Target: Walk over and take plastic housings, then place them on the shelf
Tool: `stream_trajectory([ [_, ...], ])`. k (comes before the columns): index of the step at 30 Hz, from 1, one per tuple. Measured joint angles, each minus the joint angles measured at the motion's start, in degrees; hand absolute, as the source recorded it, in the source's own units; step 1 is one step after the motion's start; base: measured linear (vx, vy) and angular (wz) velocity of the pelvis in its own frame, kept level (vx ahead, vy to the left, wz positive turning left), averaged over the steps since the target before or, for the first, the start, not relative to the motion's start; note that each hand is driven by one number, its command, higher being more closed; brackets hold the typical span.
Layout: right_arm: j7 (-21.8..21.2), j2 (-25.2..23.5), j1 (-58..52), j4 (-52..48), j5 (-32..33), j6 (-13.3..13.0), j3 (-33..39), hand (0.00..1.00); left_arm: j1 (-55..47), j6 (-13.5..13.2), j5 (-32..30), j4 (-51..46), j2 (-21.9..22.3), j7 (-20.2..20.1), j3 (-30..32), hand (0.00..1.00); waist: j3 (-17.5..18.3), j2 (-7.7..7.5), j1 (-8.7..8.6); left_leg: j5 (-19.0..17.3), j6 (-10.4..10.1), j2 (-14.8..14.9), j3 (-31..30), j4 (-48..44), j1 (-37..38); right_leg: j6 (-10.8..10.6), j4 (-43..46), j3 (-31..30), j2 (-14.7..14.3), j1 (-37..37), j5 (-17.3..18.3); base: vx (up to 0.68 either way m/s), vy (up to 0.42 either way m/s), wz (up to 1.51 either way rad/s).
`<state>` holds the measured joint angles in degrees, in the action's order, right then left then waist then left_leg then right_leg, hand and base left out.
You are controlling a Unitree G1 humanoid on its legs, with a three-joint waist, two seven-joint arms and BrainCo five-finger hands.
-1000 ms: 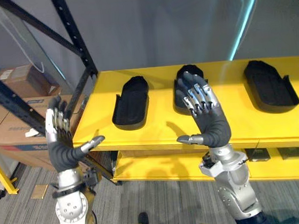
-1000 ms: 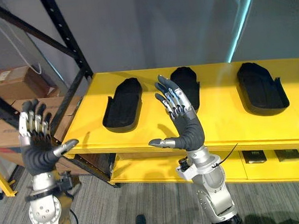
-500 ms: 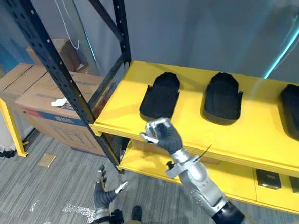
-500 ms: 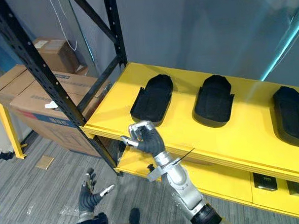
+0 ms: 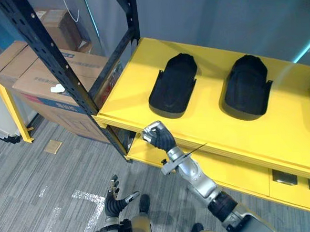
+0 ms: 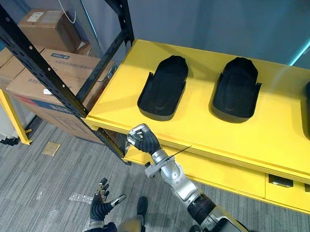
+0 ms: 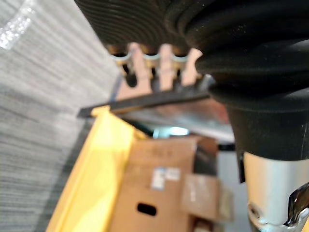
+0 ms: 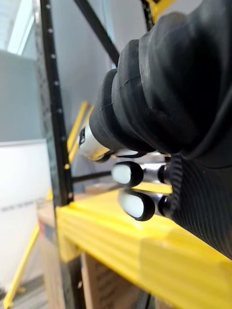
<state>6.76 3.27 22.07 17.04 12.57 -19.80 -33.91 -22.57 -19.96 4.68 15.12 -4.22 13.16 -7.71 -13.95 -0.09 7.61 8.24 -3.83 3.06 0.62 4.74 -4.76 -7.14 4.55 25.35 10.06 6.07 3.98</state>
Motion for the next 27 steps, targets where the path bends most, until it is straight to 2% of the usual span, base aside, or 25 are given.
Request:
stream_trajectory([
  [5,2.08,-0.66,1.21,0.09,-0.55,0.48,-0.05,1.00,0.12,0.02,0.08,2.15,0.20,-0.38,-1.70,0.00,-1.24,2.09,0.04,-0.65,-0.01,0.27,0.07,0.27,0.87,0.05,0.17,-0.13,-0.17,1.00,0.09,-0.04,-0.010,-0.03],
  [13,2.21,-0.80,2.64,5.14,-2.80,4.98,0.45,1.00,0.12,0.05,1.76,4.51,0.18,-0.25,-1.54,0.00,-1.35,2.28,0.11,-0.25,-0.02,0.50,-0.10,0.23,0.88,0.12,0.16,0.14,-0.60,0.96,0.18,-0.02,-0.012,0.01],
  [18,3.40,-0.88,4.31,8.09,-4.26,5.02,3.19,1.00,0.15,0.02,1.76,4.49,0.20,0.23,-1.56,0.00,-1.45,2.47,0.98,-0.03,-0.20,0.33,-0.27,0.01,0.88,0.17,0.19,0.46,-0.42,1.11,0.22,0.00,-0.004,0.02],
  [22,5.16,-1.03,8.68,10.65,-4.53,4.96,5.25,1.00,0.66,0.02,1.78,4.48,0.22,0.26,-1.53,0.00,-3.85,3.88,0.96,-0.44,-0.06,0.33,-0.21,0.26,1.00,0.13,0.79,0.75,-0.14,1.42,0.34,-0.06,0.000,0.03],
  [27,7.20,-1.03,11.28,11.99,-5.64,4.68,8.93,1.00,0.74,0.02,2.17,4.49,0.21,0.46,-1.54,0.00,-5.44,3.75,1.08,0.49,0.11,0.13,-0.14,0.01,0.79,0.15,1.75,1.34,0.32,0.97,0.73,0.00,-0.005,0.07],
])
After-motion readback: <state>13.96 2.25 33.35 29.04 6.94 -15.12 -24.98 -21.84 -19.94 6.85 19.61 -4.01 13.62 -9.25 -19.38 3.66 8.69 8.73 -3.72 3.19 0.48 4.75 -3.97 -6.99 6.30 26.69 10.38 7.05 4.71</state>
